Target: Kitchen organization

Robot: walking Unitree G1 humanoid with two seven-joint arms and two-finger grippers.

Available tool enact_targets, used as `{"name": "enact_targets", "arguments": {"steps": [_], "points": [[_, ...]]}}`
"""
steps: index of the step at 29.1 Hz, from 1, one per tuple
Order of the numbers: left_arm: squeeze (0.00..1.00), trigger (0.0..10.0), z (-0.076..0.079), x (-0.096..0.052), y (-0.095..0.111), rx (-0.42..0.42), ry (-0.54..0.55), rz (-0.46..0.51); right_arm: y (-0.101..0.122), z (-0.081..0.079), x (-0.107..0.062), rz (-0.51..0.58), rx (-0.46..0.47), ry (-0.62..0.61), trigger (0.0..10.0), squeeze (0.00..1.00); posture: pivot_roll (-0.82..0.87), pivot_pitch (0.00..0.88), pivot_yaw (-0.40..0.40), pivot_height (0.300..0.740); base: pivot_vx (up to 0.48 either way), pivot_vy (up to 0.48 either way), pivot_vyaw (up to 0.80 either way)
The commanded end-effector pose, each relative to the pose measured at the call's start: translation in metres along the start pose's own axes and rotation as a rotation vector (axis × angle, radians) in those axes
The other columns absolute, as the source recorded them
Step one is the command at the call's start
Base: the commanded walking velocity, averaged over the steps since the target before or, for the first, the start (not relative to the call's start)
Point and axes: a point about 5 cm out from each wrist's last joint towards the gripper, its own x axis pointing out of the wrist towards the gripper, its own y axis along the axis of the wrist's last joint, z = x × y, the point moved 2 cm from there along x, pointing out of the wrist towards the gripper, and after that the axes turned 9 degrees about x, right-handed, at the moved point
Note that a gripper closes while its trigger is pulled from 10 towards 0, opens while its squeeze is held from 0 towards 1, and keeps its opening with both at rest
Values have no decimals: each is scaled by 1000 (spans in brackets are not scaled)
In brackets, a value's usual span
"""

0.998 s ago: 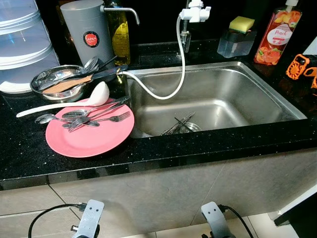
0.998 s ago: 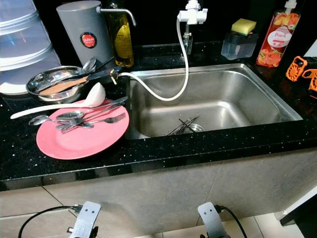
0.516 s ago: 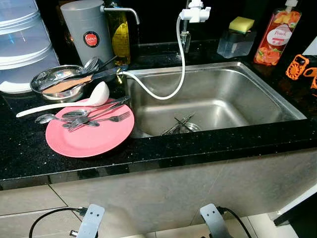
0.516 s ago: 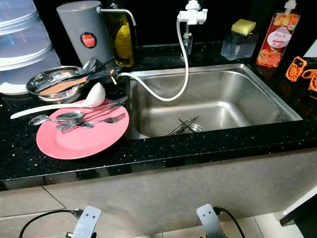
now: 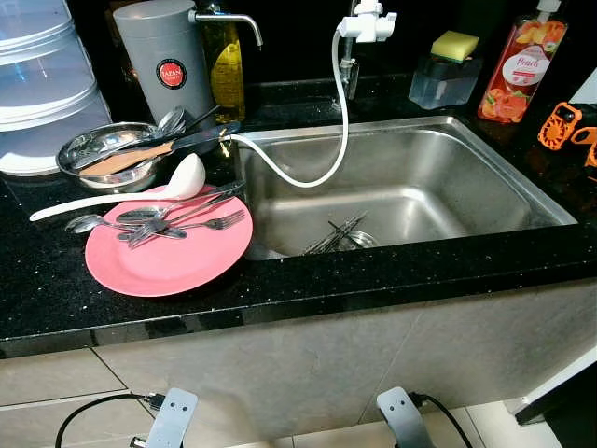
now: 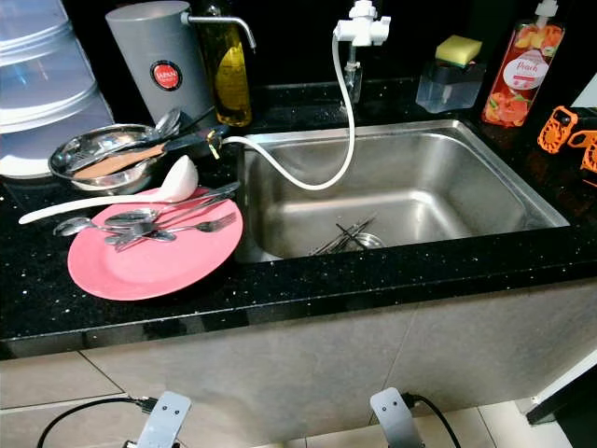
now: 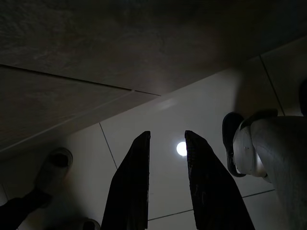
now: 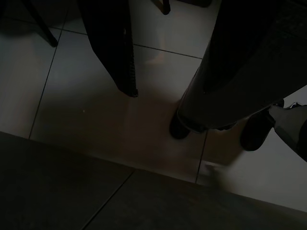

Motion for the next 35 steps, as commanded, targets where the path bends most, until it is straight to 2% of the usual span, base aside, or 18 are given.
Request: {"name": "enact_targets", "arguments": {"steps": [1, 30, 35], "points": [[0, 10000, -6, -2, -10, 18, 10, -37, 0, 1, 0, -2, -8, -4, 10000, 0, 146, 0, -1, 740, 0, 0, 0], [0, 10000, -6, -3, -12, 35, 18, -42, -4, -1, 0, -20, -23, -2, 10000, 0, 150, 0, -4, 740, 0, 0, 0], [0, 10000, -9, -3, -11, 39, 29, -38, -6, -1, -1, -24, -24, -2, 10000, 0, 151, 0, -5, 740, 0, -480, 0]]}}
